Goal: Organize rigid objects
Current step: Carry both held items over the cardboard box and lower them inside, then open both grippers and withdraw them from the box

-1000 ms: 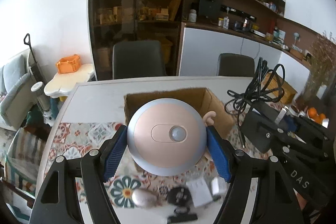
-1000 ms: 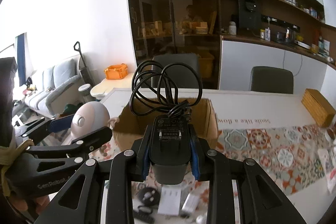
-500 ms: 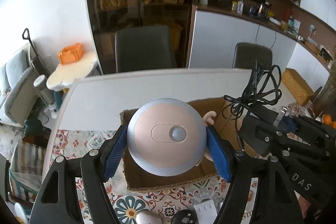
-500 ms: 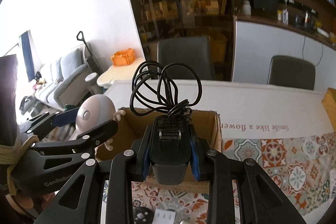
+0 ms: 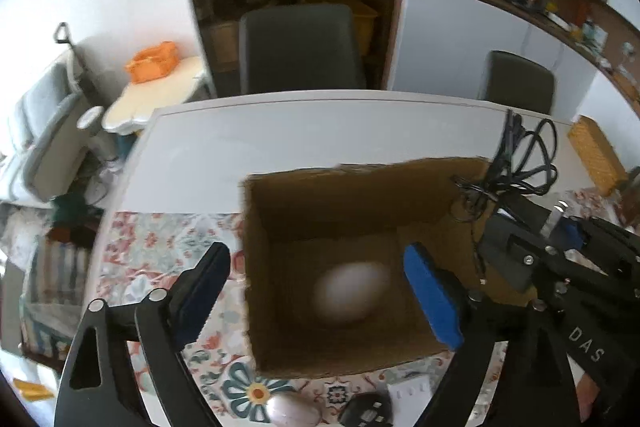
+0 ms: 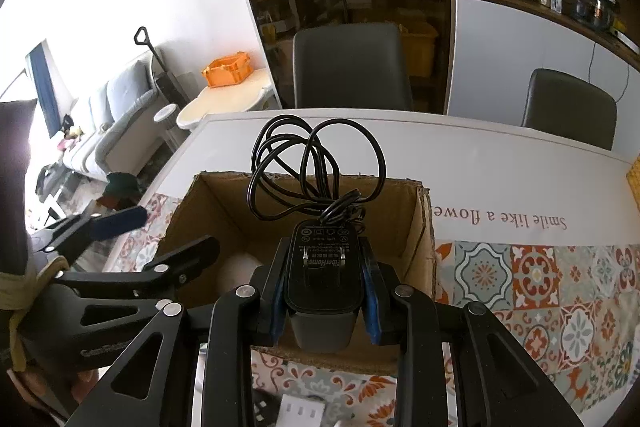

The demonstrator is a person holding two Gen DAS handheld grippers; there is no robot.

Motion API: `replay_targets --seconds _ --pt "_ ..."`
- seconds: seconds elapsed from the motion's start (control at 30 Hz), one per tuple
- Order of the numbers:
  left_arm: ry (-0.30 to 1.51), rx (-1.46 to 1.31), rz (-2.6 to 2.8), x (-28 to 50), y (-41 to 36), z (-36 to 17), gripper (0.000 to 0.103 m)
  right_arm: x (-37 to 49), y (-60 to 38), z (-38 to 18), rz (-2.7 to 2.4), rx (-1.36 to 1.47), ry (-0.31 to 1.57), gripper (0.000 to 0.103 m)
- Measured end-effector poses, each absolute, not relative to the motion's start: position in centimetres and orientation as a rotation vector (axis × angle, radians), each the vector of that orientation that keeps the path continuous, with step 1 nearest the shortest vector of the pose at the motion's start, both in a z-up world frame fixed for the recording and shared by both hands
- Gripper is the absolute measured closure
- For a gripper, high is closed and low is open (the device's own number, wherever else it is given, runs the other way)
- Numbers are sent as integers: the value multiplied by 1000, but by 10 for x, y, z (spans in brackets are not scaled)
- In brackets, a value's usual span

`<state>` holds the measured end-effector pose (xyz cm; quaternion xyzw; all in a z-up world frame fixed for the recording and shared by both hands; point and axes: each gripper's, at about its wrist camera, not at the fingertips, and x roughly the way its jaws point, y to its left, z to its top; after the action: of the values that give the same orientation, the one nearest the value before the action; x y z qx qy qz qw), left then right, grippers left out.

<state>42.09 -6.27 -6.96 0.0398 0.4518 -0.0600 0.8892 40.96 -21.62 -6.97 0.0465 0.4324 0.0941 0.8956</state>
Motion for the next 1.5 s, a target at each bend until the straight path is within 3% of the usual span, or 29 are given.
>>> replay_targets --seconds 0.13,0.23,0.97,1.5 --pt "890 92 -26 409 -50 -63 5 417 -213 -71 206 92 928 71" --pt "860 100 3 399 -43 -59 3 416 -212 -68 165 74 912 42" --pt "741 48 -30 290 -34 -32 0 301 -223 -22 30 71 743 30" --pt "699 123 -70 225 -41 -59 0 233 -223 -49 13 51 734 27"
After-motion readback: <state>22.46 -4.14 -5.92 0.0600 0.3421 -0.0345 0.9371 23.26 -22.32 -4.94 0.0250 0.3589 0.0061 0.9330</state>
